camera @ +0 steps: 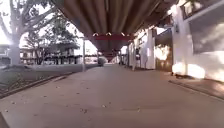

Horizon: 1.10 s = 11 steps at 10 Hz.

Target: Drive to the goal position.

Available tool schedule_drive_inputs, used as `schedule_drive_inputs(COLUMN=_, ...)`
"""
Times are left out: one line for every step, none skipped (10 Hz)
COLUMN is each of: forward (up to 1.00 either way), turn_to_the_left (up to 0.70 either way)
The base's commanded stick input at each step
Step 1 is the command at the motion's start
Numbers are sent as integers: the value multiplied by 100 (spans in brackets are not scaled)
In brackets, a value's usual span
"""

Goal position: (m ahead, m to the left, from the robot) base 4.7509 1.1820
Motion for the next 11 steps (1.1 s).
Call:
schedule_drive_inputs(forward=70, turn_to_the_left=0)
schedule_drive_inputs(forward=70, turn_to_the_left=0)
schedule_drive_inputs(forward=70, turn_to_the_left=0)
schedule_drive_inputs(forward=70, turn_to_the_left=0)
schedule_drive_inputs(forward=70, turn_to_the_left=0)
schedule_drive_inputs(forward=70, turn_to_the_left=0)
schedule_drive_inputs(forward=70, turn_to_the_left=0)
schedule_drive_inputs(forward=63, turn_to_the_left=0)
schedule_drive_inputs(forward=30, turn_to_the_left=0)
schedule_drive_inputs(forward=4, turn_to_the_left=0)
schedule_drive_inputs(forward=37, turn_to_the_left=0)
